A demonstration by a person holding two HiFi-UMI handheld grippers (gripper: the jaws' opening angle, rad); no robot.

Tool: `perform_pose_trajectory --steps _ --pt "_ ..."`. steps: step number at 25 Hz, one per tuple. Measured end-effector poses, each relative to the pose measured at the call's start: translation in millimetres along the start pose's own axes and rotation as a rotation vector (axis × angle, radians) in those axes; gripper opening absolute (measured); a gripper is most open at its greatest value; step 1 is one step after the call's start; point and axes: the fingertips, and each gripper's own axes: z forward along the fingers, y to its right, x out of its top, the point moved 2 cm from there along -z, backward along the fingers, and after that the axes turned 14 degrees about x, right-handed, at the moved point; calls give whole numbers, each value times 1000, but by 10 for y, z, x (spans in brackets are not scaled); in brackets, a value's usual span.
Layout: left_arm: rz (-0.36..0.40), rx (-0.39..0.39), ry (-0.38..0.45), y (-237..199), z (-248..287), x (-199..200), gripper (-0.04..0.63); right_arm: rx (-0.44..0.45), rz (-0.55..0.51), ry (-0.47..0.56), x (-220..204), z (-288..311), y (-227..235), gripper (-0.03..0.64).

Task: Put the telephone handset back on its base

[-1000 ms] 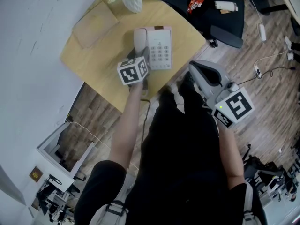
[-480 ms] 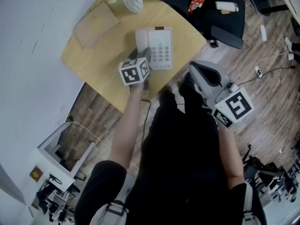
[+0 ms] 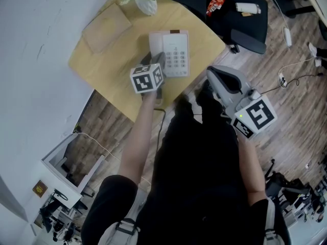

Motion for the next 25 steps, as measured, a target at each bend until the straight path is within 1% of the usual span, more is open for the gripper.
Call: perform_pose_trajectory --steps 7,18,25 --pt "-5 10 15 -15 -85 40 219 9 -15 9 67 -2 -20 2" --pt "-18 39 63 -83 -270 193 215 34 -47 45 209 -21 -30 2" --pt "-34 85 102 -8 -453 320 207 88 -68 60 311 -107 50 2"
